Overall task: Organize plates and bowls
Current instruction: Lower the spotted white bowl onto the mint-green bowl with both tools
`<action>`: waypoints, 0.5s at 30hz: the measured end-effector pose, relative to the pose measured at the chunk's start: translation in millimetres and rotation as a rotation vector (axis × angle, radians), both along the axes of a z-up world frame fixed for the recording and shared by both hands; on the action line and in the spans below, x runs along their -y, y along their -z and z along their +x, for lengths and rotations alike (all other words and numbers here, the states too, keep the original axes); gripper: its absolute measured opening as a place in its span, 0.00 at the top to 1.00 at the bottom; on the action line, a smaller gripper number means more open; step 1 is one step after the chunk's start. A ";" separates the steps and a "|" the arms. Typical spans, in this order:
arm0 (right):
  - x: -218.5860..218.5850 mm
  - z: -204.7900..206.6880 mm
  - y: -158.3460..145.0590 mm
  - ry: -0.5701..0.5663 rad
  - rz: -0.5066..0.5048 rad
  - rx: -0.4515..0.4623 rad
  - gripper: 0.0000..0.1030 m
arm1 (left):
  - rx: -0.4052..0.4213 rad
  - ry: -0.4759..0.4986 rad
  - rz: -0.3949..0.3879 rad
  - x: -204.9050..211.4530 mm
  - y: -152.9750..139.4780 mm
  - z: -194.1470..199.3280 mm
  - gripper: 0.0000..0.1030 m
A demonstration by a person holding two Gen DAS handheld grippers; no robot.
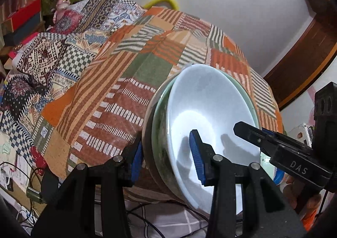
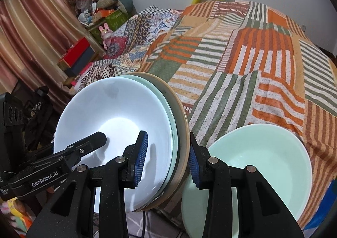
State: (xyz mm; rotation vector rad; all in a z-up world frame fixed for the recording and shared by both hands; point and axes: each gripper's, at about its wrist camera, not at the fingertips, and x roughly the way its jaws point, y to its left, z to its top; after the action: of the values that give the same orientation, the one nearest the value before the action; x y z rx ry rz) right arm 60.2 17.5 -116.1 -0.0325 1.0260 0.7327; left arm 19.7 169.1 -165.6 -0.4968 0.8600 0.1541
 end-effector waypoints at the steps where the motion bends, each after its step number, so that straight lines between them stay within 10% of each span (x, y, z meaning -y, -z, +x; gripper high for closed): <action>1: 1.9 -1.1 -2.4 0.003 0.006 0.004 0.67 | 0.007 0.002 0.003 1.5 -2.8 -0.9 0.59; 15: 36.2 -13.8 -26.6 0.058 0.065 0.050 0.67 | 0.079 0.054 0.043 33.5 -35.2 -9.7 0.59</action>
State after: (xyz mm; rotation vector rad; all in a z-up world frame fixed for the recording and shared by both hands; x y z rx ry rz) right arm 46.4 -18.7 -89.5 0.0348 0.9518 0.7086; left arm 10.0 135.6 -130.5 -0.4366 0.7909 0.1028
